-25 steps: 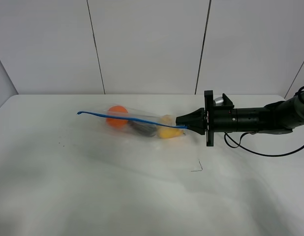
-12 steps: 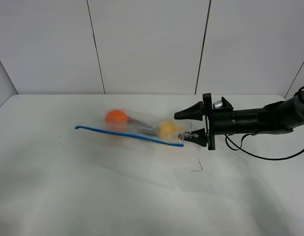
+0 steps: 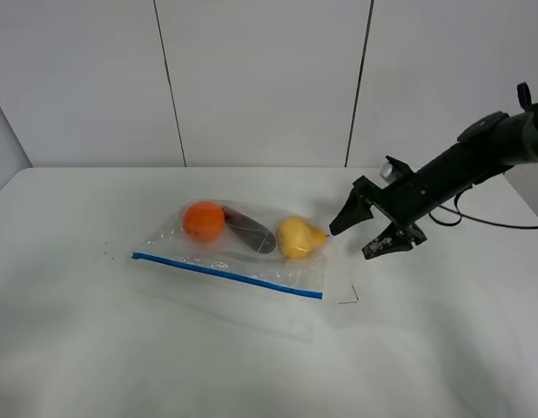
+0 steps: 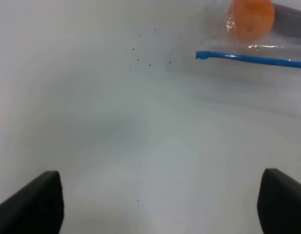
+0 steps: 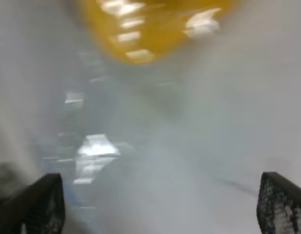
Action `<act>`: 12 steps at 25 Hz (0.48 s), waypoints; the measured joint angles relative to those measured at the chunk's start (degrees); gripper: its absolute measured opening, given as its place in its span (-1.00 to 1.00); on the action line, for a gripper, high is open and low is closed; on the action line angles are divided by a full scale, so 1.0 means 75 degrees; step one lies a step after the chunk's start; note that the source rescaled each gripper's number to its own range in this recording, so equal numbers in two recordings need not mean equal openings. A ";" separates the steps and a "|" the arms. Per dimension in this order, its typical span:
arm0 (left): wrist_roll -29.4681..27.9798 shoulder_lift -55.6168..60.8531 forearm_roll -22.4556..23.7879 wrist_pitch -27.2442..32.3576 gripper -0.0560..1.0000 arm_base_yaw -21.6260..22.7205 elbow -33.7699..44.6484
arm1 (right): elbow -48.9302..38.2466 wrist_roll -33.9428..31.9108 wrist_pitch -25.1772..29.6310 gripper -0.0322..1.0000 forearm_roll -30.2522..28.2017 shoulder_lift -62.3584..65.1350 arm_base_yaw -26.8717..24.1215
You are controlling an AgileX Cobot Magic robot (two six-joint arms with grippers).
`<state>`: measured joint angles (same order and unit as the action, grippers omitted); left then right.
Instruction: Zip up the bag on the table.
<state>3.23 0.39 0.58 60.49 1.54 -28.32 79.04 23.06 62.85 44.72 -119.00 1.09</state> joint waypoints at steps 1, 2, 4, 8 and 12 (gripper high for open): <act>0.0000 0.0000 0.0000 0.0000 0.98 0.0000 0.0000 | 0.0277 -0.0371 0.0000 0.90 -0.0554 0.0000 0.0000; 0.0000 0.0000 0.0000 0.0000 0.98 0.0000 0.0000 | 0.0550 -0.0666 0.0000 0.90 -0.1104 0.0000 0.0000; 0.0000 0.0000 0.0000 0.0000 0.98 0.0000 0.0000 | 0.1178 -0.1281 0.0000 0.90 -0.2372 0.0000 0.0000; 0.0000 0.0000 0.0000 0.0000 0.98 0.0000 0.0000 | 0.2095 -0.2092 0.0090 0.90 -0.4258 0.0014 0.0000; 0.0000 0.0000 0.0000 -0.0008 0.98 0.0000 0.0000 | 0.2444 -0.2281 0.0482 0.90 -0.5028 0.0014 -0.0046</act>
<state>3.23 0.39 0.58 60.43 1.54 -28.32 97.37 5.95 66.47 7.01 -118.90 0.75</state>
